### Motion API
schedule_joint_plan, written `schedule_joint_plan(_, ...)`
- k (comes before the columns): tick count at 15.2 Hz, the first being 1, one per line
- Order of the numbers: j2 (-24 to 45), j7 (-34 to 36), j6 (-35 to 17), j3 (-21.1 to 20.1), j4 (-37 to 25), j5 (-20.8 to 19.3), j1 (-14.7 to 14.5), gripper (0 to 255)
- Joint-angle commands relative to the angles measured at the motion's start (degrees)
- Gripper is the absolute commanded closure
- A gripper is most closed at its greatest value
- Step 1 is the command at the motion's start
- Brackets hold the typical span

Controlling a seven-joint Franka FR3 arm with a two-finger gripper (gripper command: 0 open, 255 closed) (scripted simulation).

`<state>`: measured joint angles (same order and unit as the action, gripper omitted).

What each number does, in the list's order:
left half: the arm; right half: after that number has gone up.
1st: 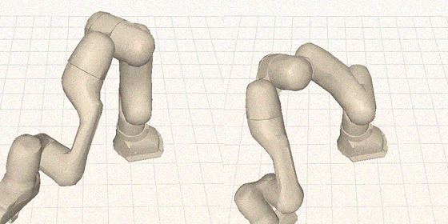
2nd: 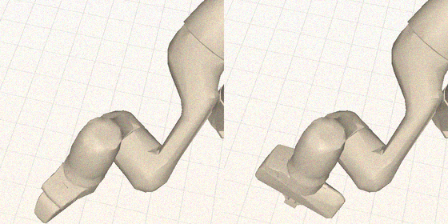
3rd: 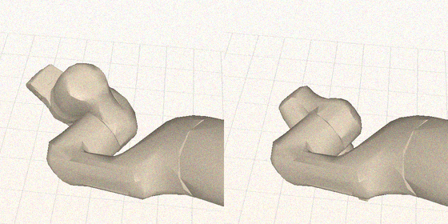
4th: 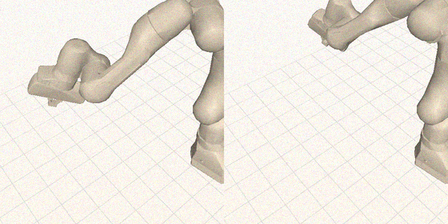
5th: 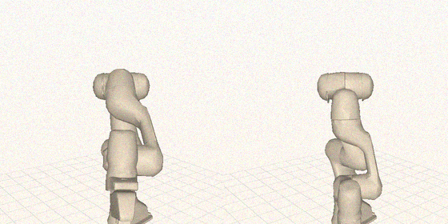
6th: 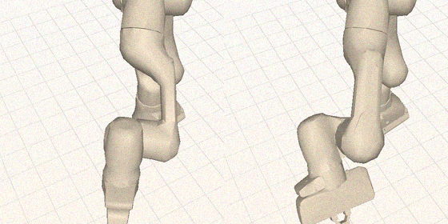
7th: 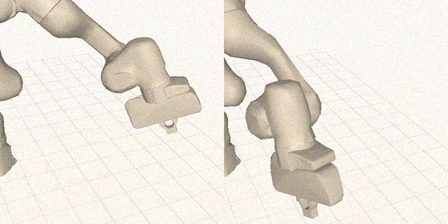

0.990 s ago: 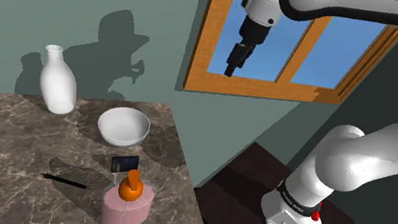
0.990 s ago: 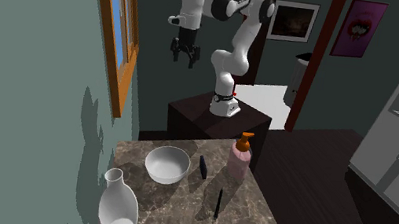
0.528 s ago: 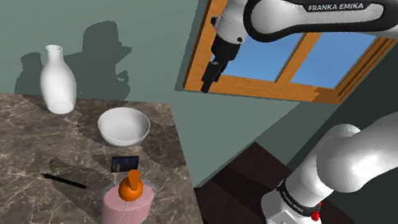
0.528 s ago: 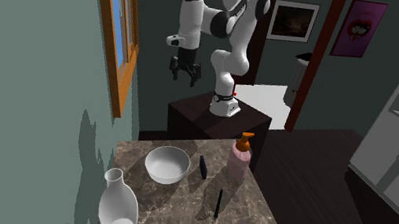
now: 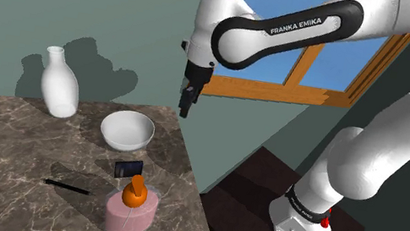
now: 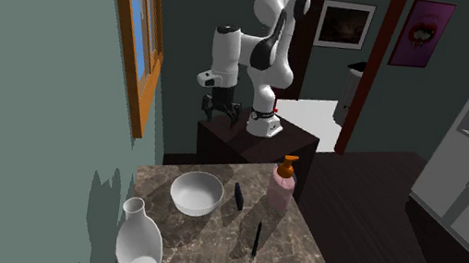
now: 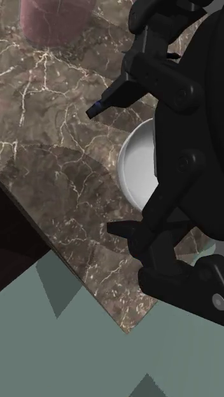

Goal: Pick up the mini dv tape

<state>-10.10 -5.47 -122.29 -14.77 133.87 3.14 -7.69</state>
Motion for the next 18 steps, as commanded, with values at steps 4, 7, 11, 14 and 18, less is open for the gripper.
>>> schedule_joint_plan(4, 8.84, 0.33, -4.38, -2.40, -2.42, -1.03, -1.89, 0)
schedule_joint_plan(7, 14.54, 0.91, -6.55, -3.69, -4.64, -2.24, -3.18, 0)
schedule_joint_plan(11, 22.20, 1.80, -8.88, -4.96, -8.14, -4.31, -5.27, 0)
schedule_joint_plan(14, 27.93, 2.43, -10.20, -5.55, -11.15, -6.00, -7.14, 0)
schedule_joint_plan(18, 30.03, 2.88, -12.18, -5.15, -11.11, -6.87, -7.59, 0)
